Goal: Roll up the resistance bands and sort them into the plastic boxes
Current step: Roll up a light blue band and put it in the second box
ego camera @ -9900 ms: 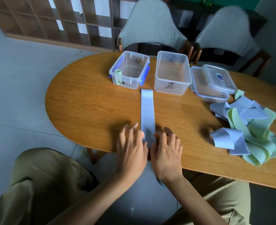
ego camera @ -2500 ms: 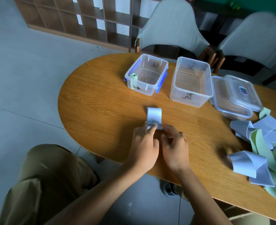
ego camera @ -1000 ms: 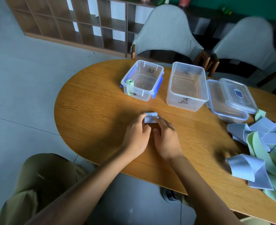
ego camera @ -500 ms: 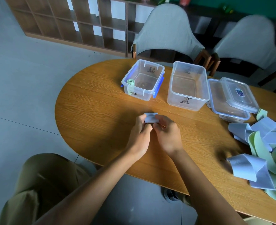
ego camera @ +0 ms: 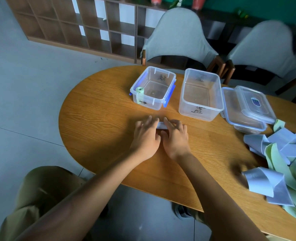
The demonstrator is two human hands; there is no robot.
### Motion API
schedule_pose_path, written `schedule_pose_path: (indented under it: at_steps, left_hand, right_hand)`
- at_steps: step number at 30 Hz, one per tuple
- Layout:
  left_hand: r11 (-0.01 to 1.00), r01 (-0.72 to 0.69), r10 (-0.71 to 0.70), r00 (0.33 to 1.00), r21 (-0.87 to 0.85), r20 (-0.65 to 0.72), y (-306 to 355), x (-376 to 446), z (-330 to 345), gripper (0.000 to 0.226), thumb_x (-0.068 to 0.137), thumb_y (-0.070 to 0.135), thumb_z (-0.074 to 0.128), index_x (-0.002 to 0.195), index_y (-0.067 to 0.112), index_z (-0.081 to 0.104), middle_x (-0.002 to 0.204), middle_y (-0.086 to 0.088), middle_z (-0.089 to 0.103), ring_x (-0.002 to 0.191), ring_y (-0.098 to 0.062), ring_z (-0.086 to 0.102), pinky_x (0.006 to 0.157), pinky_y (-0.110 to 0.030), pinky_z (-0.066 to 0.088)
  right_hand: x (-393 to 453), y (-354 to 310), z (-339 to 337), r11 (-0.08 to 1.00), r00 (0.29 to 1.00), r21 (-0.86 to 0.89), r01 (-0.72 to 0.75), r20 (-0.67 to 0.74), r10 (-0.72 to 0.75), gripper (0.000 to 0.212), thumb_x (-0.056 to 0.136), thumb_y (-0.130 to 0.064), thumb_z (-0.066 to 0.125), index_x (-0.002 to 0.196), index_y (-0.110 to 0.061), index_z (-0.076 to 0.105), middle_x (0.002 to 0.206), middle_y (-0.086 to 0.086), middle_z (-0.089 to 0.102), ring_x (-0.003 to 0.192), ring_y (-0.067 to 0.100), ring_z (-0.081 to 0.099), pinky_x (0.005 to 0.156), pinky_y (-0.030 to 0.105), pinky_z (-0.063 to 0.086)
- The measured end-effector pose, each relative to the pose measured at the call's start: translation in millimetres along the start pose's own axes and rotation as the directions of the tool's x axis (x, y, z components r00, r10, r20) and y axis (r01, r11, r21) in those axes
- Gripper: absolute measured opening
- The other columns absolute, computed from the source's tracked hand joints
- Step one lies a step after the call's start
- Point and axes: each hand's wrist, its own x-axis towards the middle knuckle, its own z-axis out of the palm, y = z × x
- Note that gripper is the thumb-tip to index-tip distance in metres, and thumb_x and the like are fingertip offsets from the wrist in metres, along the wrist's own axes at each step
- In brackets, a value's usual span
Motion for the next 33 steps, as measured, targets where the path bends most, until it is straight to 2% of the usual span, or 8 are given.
schedule_pose_path:
  at_steps: [3, 8, 13, 16, 21, 24, 28, 33]
  left_hand:
    - [0.996, -0.02, 0.025, 0.998, 0.084, -0.057, -7.9, 9.3, 2.4, 0.052, 0.095, 0.023, 0.057, 0.146, 0.022, 0.047, 0.141, -0.004, 0.051, 0.122, -0.033, 0.041, 0.104, -0.046, 0.038]
    - [0.989, -0.092, 0.103, 0.99, 0.118, -0.094, -19.5, 27.3, -0.6, 0.042, 0.091, 0.034, 0.068, 0.132, 0.026, 0.061, 0.119, -0.002, 0.054, 0.107, -0.029, 0.047, 0.09, -0.046, 0.045]
    - [0.983, -0.16, 0.167, 0.983, 0.085, -0.075, -27.5, 40.8, -1.6, 0.04, 0.089, 0.037, 0.071, 0.126, 0.023, 0.065, 0.11, -0.003, 0.054, 0.105, -0.025, 0.054, 0.088, -0.041, 0.044]
    - [0.978, -0.203, 0.207, 0.975, 0.055, -0.078, -33.2, 43.9, -0.1, 0.038, 0.089, 0.035, 0.072, 0.123, 0.02, 0.066, 0.103, -0.003, 0.054, 0.096, -0.024, 0.056, 0.085, -0.042, 0.048]
    - [0.98, -0.177, 0.185, 0.978, 0.088, -0.094, -29.7, 43.6, 3.7, 0.032, 0.096, 0.033, 0.062, 0.123, 0.015, 0.062, 0.107, -0.004, 0.054, 0.096, -0.024, 0.054, 0.082, -0.041, 0.049]
    - [0.977, -0.183, 0.193, 0.976, 0.105, -0.095, -29.3, 42.3, 4.1, 0.028, 0.1, 0.036, 0.055, 0.117, 0.014, 0.059, 0.107, -0.003, 0.052, 0.092, -0.022, 0.055, 0.076, -0.038, 0.048]
    - [0.961, -0.239, 0.253, 0.963, 0.14, -0.09, -31.4, 39.6, 3.0, 0.029, 0.103, 0.041, 0.044, 0.111, 0.015, 0.053, 0.105, -0.001, 0.052, 0.084, -0.021, 0.056, 0.071, -0.039, 0.048]
    - [0.948, -0.278, 0.295, 0.951, 0.154, -0.097, -31.4, 38.9, 3.4, 0.034, 0.101, 0.044, 0.036, 0.103, 0.015, 0.054, 0.1, -0.001, 0.057, 0.081, -0.019, 0.056, 0.066, -0.035, 0.044]
  right_hand:
    - [10.5, 0.1, -2.1, 0.999, 0.998, -0.038, 0.007, 0.061, -0.004, 0.061, 0.1, -0.033, 0.052, 0.156, -0.022, 0.031, 0.147, 0.004, 0.034, 0.13, 0.03, 0.03, 0.11, 0.039, 0.029]
    - [27.6, 4.9, -4.9, 0.996, 0.994, -0.078, 0.048, 0.098, -0.04, 0.058, 0.102, -0.023, 0.051, 0.156, -0.019, 0.031, 0.144, 0.006, 0.033, 0.128, 0.029, 0.031, 0.111, 0.039, 0.03]
    - [42.2, 7.8, -3.3, 0.994, 0.991, -0.094, 0.056, 0.124, -0.044, 0.054, 0.104, -0.021, 0.048, 0.156, -0.02, 0.033, 0.145, 0.005, 0.036, 0.13, 0.027, 0.032, 0.114, 0.039, 0.031]
    - [44.7, 10.6, -3.6, 0.994, 0.989, -0.085, 0.072, 0.132, -0.06, 0.053, 0.105, -0.021, 0.048, 0.156, -0.024, 0.033, 0.143, 0.003, 0.038, 0.129, 0.024, 0.033, 0.113, 0.039, 0.031]
    - [44.8, 16.2, -0.7, 0.993, 0.993, 0.027, 0.114, 0.04, -0.115, 0.045, 0.103, -0.021, 0.052, 0.147, -0.027, 0.046, 0.139, 0.003, 0.047, 0.13, 0.024, 0.038, 0.113, 0.042, 0.034]
    - [42.0, 18.0, -2.2, 0.986, 0.991, 0.106, 0.132, -0.021, -0.131, 0.034, 0.103, -0.023, 0.052, 0.137, -0.02, 0.054, 0.131, 0.005, 0.053, 0.125, 0.026, 0.047, 0.109, 0.043, 0.038]
    - [36.3, 17.7, -11.8, 0.973, 0.981, 0.126, 0.193, -0.038, -0.189, 0.031, 0.105, -0.021, 0.049, 0.135, -0.017, 0.052, 0.124, 0.004, 0.054, 0.116, 0.026, 0.054, 0.103, 0.038, 0.043]
    - [34.3, 20.9, -29.0, 0.965, 0.969, 0.1, 0.243, 0.011, -0.246, 0.029, 0.105, -0.014, 0.046, 0.133, -0.016, 0.052, 0.114, -0.004, 0.049, 0.111, 0.02, 0.052, 0.095, 0.021, 0.036]
